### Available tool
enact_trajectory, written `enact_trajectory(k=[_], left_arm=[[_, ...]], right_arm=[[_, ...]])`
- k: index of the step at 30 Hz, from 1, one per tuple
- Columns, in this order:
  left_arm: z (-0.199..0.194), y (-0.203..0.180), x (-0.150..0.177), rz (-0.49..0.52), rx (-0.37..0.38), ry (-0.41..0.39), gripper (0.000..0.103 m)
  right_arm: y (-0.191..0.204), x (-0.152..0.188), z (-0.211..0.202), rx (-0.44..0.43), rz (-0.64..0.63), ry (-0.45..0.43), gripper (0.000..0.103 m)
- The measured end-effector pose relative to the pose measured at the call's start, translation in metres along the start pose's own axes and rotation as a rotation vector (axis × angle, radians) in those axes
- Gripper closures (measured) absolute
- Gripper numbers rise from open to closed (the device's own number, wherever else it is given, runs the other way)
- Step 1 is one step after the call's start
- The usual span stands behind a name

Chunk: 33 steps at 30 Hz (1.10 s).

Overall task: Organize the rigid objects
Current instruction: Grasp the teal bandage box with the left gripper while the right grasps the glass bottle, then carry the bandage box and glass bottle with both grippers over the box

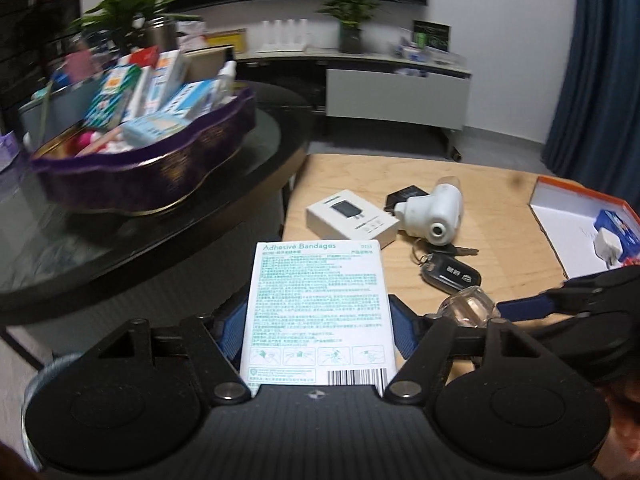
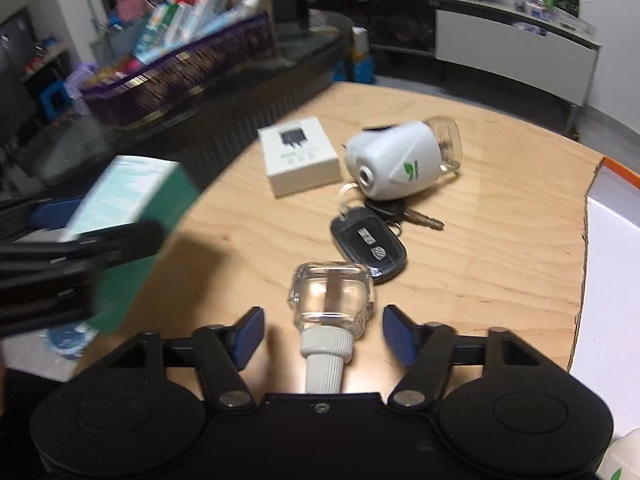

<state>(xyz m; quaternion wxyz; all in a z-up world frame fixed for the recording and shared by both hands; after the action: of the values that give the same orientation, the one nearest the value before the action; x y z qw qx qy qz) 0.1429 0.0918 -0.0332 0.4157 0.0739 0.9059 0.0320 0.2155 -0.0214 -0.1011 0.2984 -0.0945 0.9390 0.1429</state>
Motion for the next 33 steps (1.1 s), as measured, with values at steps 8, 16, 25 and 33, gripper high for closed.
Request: enact_trajectory(k=[8, 16, 25, 33], left_arm=[[-0.015, -0.012, 0.003, -0.035, 0.009, -0.019, 0.032], [-0.039, -0.079, -0.007, -0.042, 0.118, -0.06, 0.032], [-0.059, -0.2, -0.04, 0.076, 0.324, -0.107, 0.032], [-0.055, -0.251, -0.044, 0.081, 0.361, -0.127, 0.032]], right_arm=[[-0.01, 0.008, -0.029, 0.023, -0.007, -0.068, 0.055], [-0.075, 0.02, -0.129, 0.097, 0.088, -0.228, 0.056], [-0.176, 0.063, -0.232, 0.306, 0.251, -0.353, 0.056], [-0.217, 0.101, -0.251, 0.352, 0.365, -0.377, 0.055]])
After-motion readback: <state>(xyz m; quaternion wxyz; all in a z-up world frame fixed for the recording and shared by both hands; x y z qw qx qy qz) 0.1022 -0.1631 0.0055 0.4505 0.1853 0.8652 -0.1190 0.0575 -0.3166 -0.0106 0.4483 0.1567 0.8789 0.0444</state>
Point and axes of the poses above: each gripper's, at about its wrist camera, not at the fingertips, and z roughly the way its jaws point, y to its left, x to its underside, the point moved 6 cm from there along z, roughly the way its jaws point, and after that the axes turned 8 degrees about z, right-handed, at the moved point
